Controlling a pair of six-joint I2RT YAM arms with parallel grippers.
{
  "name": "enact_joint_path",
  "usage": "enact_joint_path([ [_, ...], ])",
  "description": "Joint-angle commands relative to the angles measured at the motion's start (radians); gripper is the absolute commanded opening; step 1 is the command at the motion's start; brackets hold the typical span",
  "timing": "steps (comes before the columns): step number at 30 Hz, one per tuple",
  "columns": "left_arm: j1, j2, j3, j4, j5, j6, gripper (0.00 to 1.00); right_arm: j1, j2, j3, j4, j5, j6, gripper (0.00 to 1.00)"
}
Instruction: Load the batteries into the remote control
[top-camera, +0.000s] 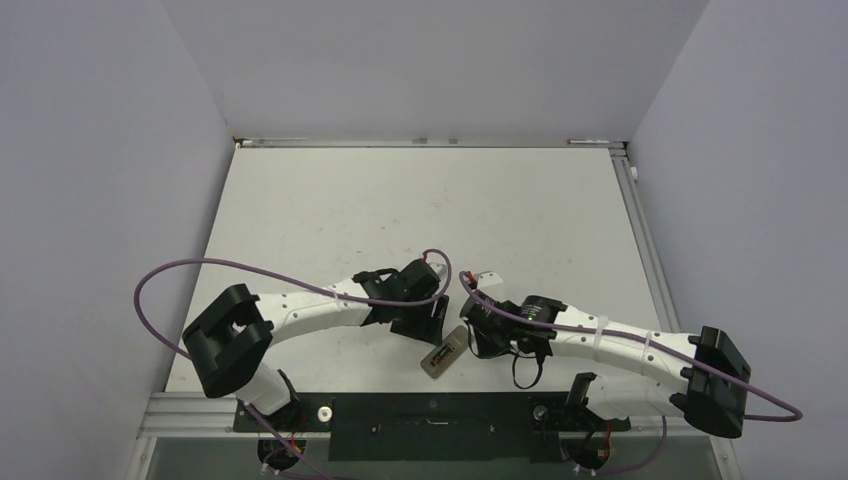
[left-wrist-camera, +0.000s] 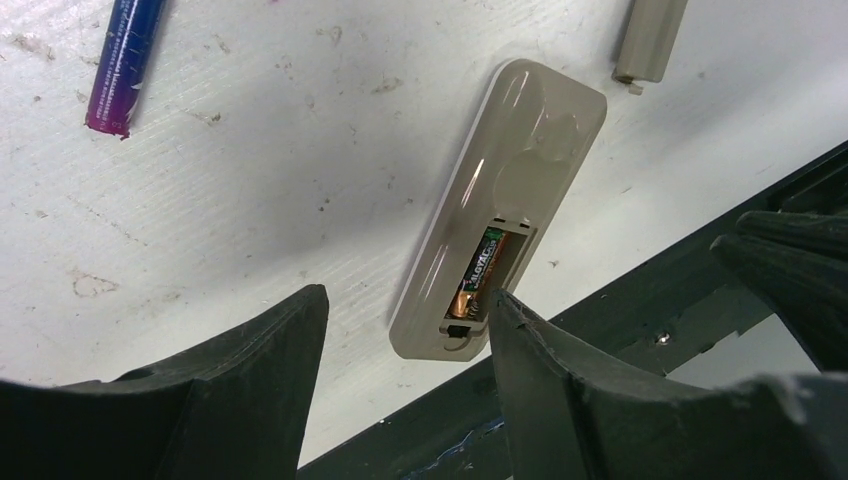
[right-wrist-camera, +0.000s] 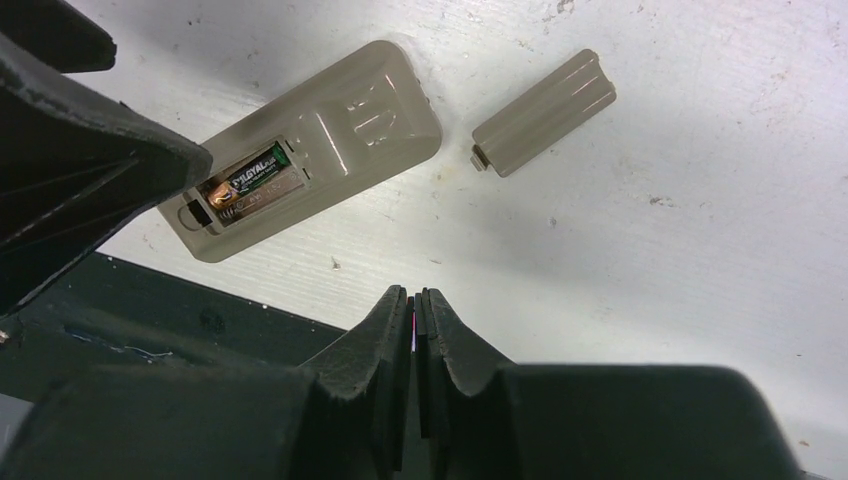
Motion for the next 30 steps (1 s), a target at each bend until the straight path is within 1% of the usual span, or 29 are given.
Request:
enact_joint_path([
  [1, -0.015, -0.042, 0.001, -0.019, -0.007, 0.049, 0.57, 0.006, 0.02, 0.041, 0.017, 0.028, 0.019, 0.09],
  [10, -0.059, -0.003, 0.032, -0.046, -0.025, 0.07, 0.56, 0.006, 0.035, 0.047, 0.021, 0.031, 0.03, 0.09],
  [16, -0.076, 0.027, 0.057, -0.051, -0.038, 0.076, 0.52, 0.006, 0.031, 0.042, 0.023, 0.032, 0.033, 0.08],
  [30, -0.094, 0.095, 0.115, -0.064, -0.053, 0.091, 0.48, 0.006, 0.014, 0.02, 0.036, 0.027, 0.038, 0.09],
])
